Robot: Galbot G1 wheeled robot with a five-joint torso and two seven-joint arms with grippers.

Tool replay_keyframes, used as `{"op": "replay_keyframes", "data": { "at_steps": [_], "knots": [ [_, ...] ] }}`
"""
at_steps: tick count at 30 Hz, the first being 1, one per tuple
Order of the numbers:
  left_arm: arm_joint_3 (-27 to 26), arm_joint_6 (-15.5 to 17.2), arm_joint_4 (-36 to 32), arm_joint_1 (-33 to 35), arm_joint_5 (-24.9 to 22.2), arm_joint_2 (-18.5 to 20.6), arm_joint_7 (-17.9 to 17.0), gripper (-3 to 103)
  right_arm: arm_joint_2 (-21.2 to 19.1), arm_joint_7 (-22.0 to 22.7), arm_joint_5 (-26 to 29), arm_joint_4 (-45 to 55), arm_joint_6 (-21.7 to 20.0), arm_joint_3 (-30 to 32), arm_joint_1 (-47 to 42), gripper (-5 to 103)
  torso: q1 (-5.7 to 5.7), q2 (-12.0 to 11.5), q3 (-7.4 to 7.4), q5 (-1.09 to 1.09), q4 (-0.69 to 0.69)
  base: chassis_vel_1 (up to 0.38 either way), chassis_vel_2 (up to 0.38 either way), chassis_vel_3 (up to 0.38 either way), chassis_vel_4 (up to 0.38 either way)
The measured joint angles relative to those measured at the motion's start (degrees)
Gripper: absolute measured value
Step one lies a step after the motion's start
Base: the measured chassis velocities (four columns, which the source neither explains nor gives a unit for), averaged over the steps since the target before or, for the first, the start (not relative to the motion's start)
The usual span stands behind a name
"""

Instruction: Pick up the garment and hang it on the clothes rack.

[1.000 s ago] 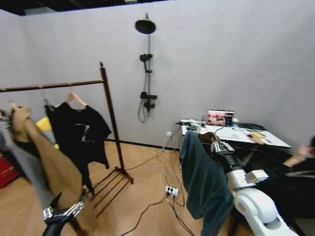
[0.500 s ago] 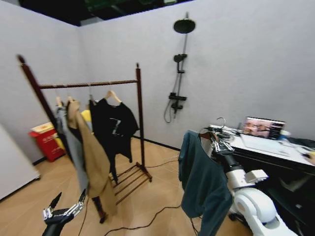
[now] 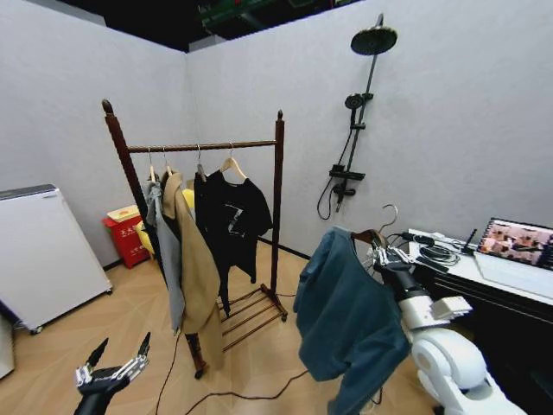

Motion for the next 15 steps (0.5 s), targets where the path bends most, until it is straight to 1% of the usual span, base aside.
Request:
{"op": "replay_keyframes", "data": {
  "at_steps": [5, 10, 11, 15],
  "knots": [
    [0.0, 0.0, 0.0, 0.0, 0.0, 0.0, 0.0, 100, 0.2, 0.1, 0.0, 0.0, -0.1, -0.3, 0.1, 10, 0.0, 0.0, 0.0, 0.0, 0.01, -0.092, 0.079, 0.089, -0.085],
    [0.0, 0.0, 0.0, 0.0, 0.0, 0.0, 0.0, 100, 0.1, 0.1, 0.0, 0.0, -0.1, -0.3, 0.2, 10, 0.01, 0.0, 0.0, 0.0, 0.0, -0.164, 0.167, 0.157, -0.173],
    [0.0, 0.0, 0.0, 0.0, 0.0, 0.0, 0.0, 100, 0.1, 0.2, 0.0, 0.0, -0.1, -0.3, 0.2, 10, 0.02, 0.0, 0.01, 0.0, 0.02, -0.184, 0.198, 0.184, -0.187],
    [0.0, 0.0, 0.0, 0.0, 0.0, 0.0, 0.0, 100, 0.0, 0.2, 0.0, 0.1, -0.1, -0.5, 0.2, 10, 0.04, 0.0, 0.01, -0.01, 0.02, -0.148, 0.179, 0.172, -0.175]
  ]
}}
